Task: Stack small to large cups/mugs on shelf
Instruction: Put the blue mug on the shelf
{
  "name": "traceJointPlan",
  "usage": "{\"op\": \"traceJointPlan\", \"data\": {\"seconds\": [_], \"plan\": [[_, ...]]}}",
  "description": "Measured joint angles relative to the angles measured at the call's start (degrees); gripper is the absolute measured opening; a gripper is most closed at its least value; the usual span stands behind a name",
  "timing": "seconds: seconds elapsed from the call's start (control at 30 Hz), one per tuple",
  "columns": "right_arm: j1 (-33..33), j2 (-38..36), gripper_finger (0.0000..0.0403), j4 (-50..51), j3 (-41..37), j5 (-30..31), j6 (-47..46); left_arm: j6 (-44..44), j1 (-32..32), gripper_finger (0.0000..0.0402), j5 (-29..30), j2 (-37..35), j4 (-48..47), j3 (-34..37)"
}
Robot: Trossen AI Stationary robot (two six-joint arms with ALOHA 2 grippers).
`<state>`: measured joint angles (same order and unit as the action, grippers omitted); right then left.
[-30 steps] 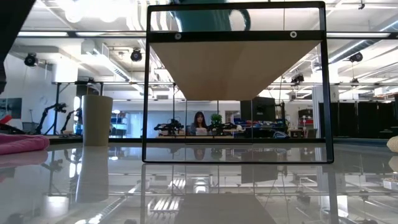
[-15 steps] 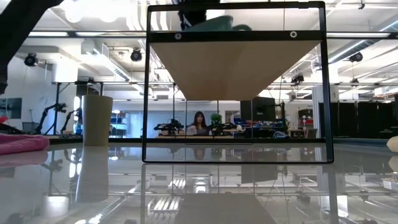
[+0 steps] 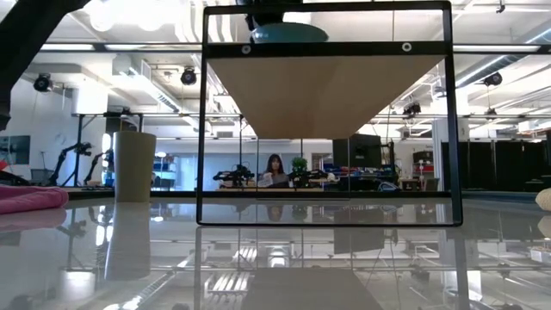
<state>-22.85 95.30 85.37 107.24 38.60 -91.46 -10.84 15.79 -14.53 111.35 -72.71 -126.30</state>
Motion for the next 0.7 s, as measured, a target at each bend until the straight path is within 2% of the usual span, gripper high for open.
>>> {"op": "traceJointPlan", "data": {"seconds": [0.17,0.53,0.7], "plan": [[0.02,-1.41,0.0009,0.07,-0.46,0.48,0.50,0.01,0.02,0.0034,0.16,0.00,2.70,0.00],[0.02,-4.01,0.0009,-0.24,-5.26,0.12,-0.56,1.24,0.02,0.0035,1.58,-0.65,2.50,-0.43],[0.02,-5.83,0.0009,-0.27,-7.29,0.03,-1.46,1.24,0.03,0.0035,6.63,-1.12,-2.16,-2.37]]}}
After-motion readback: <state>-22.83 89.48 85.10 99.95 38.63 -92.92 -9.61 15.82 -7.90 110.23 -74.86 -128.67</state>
